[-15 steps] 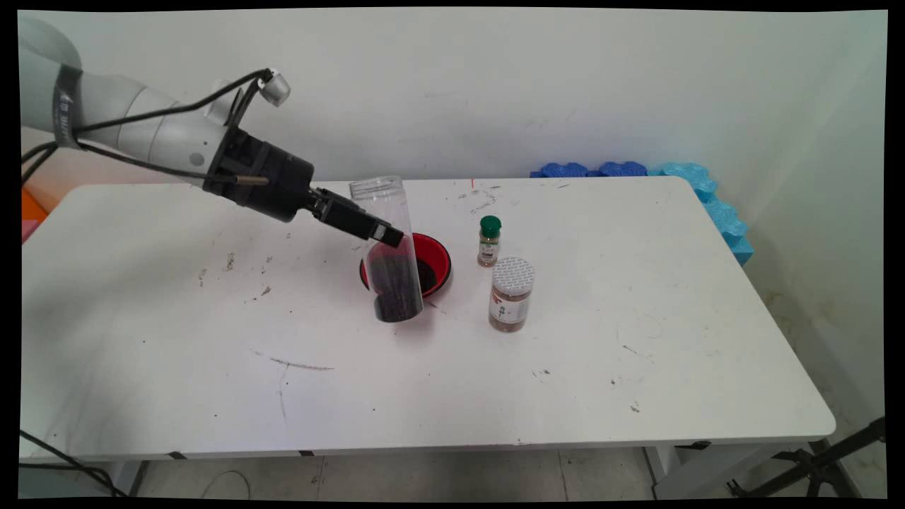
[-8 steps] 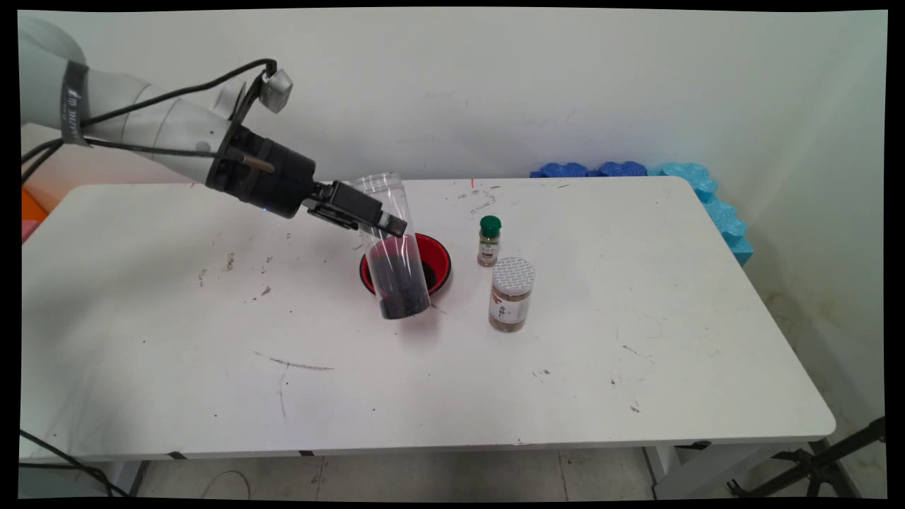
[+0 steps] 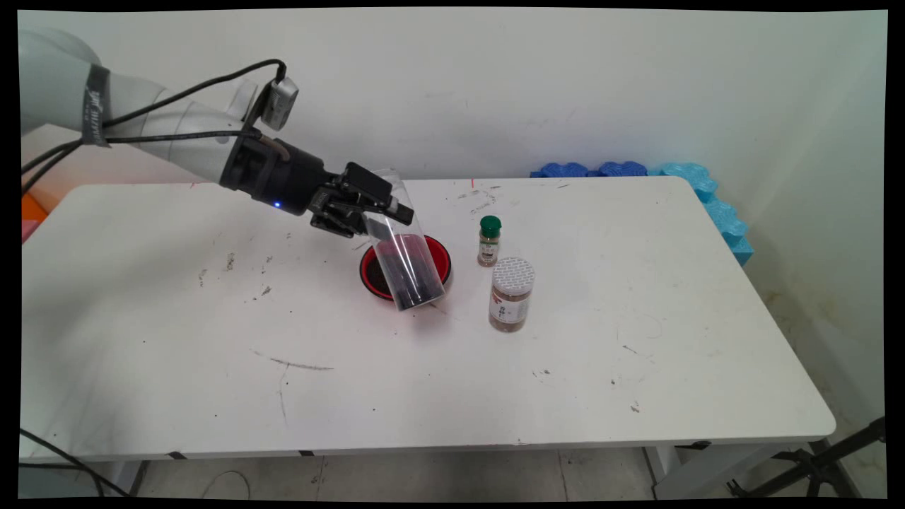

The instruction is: Pour the black seasoning powder in the red bowl

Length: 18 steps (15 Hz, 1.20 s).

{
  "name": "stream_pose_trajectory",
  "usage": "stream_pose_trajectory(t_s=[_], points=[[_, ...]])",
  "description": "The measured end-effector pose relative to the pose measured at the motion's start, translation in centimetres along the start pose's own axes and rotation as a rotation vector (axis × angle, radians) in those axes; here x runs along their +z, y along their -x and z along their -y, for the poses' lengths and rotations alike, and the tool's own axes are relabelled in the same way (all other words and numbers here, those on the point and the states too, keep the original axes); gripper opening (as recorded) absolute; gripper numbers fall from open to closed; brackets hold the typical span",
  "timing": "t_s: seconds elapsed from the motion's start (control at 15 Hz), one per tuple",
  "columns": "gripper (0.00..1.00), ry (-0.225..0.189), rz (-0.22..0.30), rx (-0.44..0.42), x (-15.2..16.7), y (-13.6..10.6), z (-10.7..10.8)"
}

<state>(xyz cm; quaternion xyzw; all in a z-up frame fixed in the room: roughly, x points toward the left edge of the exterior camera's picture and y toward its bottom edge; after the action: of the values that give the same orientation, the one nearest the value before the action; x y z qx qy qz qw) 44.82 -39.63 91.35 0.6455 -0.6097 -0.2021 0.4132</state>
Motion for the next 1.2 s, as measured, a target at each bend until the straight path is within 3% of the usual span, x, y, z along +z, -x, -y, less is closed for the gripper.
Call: stream_pose_trajectory(t_s=[0.6,1.2], points=[[0.0,0.052,0.032,-0.357,0.9,-0.7,0.5],[0.0,0.149,0.014,-0.755,1.3,-1.6,1.5]])
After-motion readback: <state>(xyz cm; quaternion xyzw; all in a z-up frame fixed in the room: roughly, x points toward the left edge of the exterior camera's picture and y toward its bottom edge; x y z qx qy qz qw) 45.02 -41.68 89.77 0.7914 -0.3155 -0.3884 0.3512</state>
